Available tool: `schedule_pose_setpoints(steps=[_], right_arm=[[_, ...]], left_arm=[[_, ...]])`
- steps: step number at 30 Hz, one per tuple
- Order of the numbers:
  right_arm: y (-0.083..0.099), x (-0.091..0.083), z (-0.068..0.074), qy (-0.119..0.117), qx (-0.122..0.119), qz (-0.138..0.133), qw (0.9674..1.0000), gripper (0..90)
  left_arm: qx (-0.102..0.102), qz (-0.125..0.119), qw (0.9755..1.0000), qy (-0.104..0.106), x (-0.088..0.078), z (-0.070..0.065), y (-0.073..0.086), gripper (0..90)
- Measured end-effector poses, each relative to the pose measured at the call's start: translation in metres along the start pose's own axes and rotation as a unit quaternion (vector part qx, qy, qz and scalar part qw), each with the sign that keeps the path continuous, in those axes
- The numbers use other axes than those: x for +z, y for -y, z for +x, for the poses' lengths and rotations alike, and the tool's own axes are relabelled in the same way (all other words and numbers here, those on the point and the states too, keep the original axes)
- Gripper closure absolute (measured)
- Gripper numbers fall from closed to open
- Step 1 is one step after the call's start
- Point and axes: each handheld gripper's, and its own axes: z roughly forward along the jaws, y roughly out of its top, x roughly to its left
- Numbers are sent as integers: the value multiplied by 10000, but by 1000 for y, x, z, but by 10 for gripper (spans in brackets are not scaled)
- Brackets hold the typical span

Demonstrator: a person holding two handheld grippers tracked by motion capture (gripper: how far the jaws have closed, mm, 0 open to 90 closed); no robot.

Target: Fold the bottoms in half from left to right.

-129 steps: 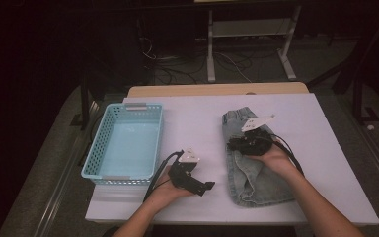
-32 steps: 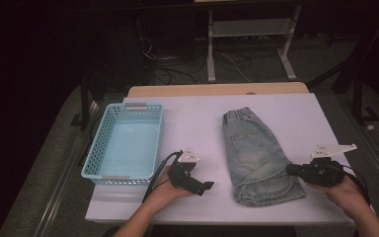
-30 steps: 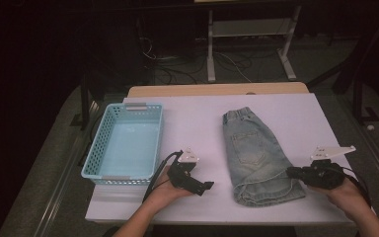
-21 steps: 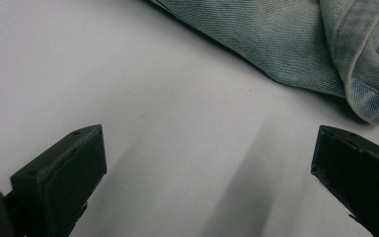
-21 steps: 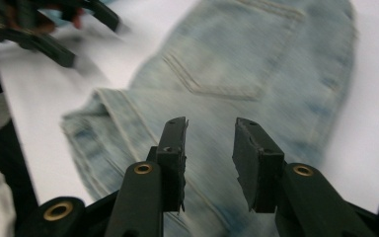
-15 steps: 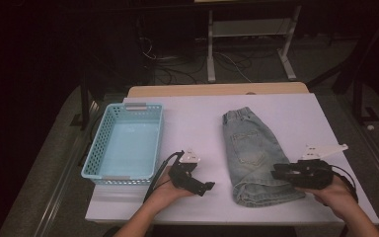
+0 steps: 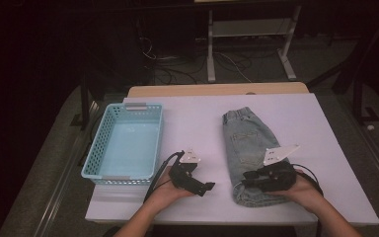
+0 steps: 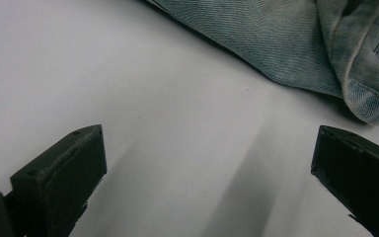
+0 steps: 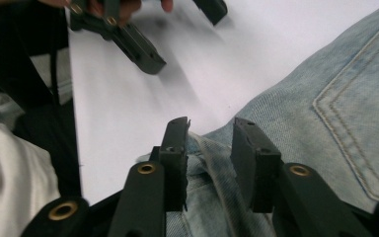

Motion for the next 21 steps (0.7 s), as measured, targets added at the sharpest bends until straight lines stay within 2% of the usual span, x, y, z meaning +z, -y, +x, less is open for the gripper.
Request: schedule_pose_setpoints(steps=[4, 7, 14, 21], right_arm=[[2, 5, -2, 113, -45, 167, 9998, 782], [3, 3, -4, 124, -25, 163, 9998, 872], [6, -8, 1, 17, -33, 17, 10000, 884], [24, -26, 15, -103, 55, -70, 9999, 888]], left_arm=[[7, 5, 10000, 1, 0, 1, 0, 3], [2, -2, 10000, 4, 0, 0, 0, 2], [16, 0, 10000, 0, -1, 1, 0, 2], [-14, -28, 10000, -14, -3, 1, 1, 2]])
